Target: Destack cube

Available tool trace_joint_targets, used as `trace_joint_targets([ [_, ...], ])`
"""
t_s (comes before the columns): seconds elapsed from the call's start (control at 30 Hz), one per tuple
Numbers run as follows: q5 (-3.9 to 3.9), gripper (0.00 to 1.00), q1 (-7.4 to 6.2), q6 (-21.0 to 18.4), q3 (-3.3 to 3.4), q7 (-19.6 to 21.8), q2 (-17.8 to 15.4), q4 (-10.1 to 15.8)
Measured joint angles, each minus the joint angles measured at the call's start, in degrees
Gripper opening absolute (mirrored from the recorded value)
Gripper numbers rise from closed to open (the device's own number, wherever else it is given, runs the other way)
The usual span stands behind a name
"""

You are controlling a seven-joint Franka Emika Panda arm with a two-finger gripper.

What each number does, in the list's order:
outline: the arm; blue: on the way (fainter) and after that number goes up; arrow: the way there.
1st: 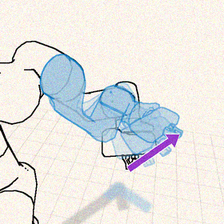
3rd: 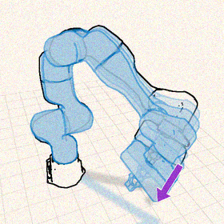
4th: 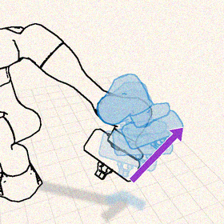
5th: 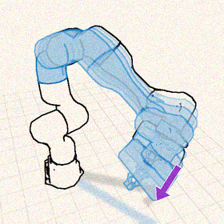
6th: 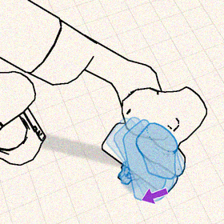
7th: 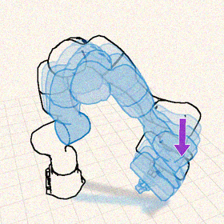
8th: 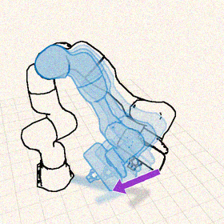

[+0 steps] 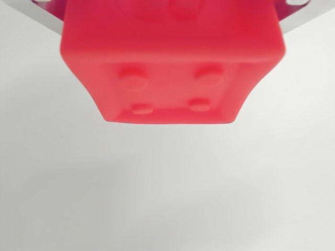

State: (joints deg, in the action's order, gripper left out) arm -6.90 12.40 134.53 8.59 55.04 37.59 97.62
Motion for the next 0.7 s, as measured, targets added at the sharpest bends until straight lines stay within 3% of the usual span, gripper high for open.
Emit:
trace_joint_targets([
  [0.7,-0.7,0.0,0.64,5.14,-0.96,-0.41,6.38,-1.08],
])
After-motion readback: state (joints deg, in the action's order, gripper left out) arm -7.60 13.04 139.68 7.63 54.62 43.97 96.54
